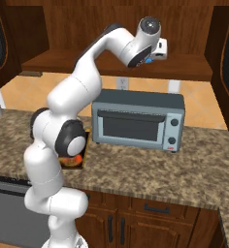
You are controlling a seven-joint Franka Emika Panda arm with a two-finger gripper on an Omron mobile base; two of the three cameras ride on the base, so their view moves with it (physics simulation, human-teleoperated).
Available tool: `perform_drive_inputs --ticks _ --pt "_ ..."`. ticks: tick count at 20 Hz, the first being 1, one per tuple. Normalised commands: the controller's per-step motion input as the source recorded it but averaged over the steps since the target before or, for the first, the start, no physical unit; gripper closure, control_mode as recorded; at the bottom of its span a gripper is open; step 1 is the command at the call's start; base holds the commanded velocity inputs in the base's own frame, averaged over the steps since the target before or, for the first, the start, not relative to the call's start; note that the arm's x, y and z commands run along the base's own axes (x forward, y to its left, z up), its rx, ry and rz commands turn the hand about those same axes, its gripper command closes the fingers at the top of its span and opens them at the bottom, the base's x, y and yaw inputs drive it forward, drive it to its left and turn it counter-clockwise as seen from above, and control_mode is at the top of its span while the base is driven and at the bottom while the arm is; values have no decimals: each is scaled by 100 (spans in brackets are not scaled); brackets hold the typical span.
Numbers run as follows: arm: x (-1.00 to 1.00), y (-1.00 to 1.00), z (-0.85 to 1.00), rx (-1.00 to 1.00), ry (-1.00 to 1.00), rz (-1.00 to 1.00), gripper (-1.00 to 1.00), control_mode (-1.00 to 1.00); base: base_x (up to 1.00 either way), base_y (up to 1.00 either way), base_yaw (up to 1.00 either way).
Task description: Pick the kettle from the counter and place it on the tray. Then pick the mug from the cabinet and place it on the tray. Then close the cabinet doors.
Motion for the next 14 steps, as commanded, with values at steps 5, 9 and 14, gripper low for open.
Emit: perform_drive_inputs --ticks 5,9,14 --pt "16 0 0 0 0 0 -100 -100 0 0 0" --pt "23 0 -2 0 0 0 -100 -100 0 0 0" --pt "14 0 -3 0 0 0 -100 -100 0 0 0"
